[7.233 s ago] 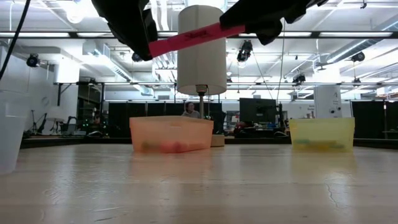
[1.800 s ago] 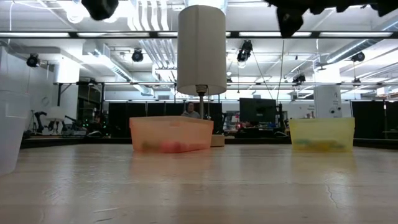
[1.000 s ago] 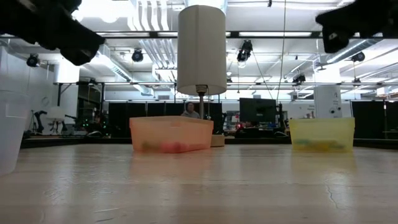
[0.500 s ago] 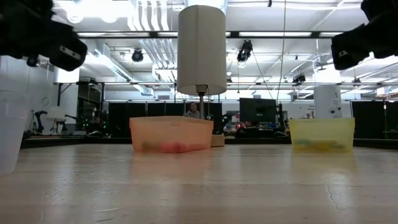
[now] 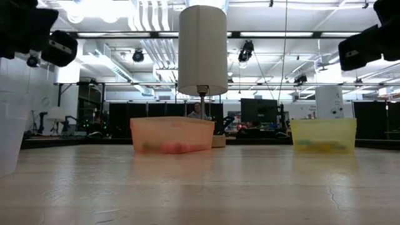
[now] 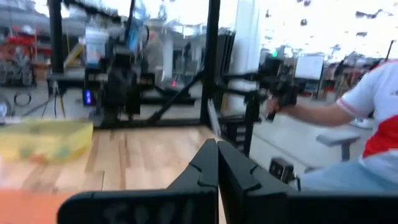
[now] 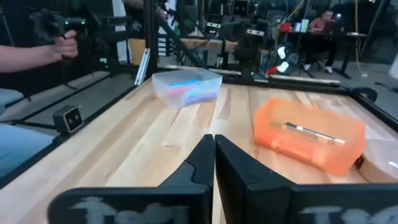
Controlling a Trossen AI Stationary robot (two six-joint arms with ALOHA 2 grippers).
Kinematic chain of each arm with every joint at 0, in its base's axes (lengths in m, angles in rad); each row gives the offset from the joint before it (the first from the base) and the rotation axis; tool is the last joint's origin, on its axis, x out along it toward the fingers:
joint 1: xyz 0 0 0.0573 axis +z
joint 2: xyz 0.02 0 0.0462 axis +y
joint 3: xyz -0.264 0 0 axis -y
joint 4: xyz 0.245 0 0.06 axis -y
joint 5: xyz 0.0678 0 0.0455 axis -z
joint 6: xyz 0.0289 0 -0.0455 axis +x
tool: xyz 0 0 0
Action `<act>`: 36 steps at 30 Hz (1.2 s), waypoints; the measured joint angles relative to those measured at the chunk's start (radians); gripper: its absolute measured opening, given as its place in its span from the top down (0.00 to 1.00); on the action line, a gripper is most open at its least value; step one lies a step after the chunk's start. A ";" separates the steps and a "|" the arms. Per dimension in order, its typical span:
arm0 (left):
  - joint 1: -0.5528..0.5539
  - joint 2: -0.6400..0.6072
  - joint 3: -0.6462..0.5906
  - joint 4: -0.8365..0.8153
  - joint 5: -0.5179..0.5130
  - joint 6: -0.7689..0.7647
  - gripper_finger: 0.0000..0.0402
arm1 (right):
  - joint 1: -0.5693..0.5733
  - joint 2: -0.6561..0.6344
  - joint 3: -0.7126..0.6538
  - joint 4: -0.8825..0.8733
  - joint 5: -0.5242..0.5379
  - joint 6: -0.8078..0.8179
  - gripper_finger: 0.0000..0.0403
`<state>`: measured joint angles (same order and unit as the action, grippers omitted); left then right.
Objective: Pick & Place Markers
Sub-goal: Return to Home Position
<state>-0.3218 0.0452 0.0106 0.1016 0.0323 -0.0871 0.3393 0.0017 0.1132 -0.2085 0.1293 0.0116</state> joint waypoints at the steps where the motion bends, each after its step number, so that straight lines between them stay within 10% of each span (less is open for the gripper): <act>1: 0.000 -0.022 -0.001 -0.001 0.001 0.003 1.00 | 0.000 0.001 -0.003 0.003 -0.001 0.001 0.98; 36: 0.000 0.000 -0.002 -0.086 0.000 -0.029 1.00 | 0.001 0.008 -0.032 0.008 -0.002 0.092 0.98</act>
<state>-0.3218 0.0452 0.0082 0.0157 0.0326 -0.1162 0.3401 0.0093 0.0811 -0.2009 0.1272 0.1037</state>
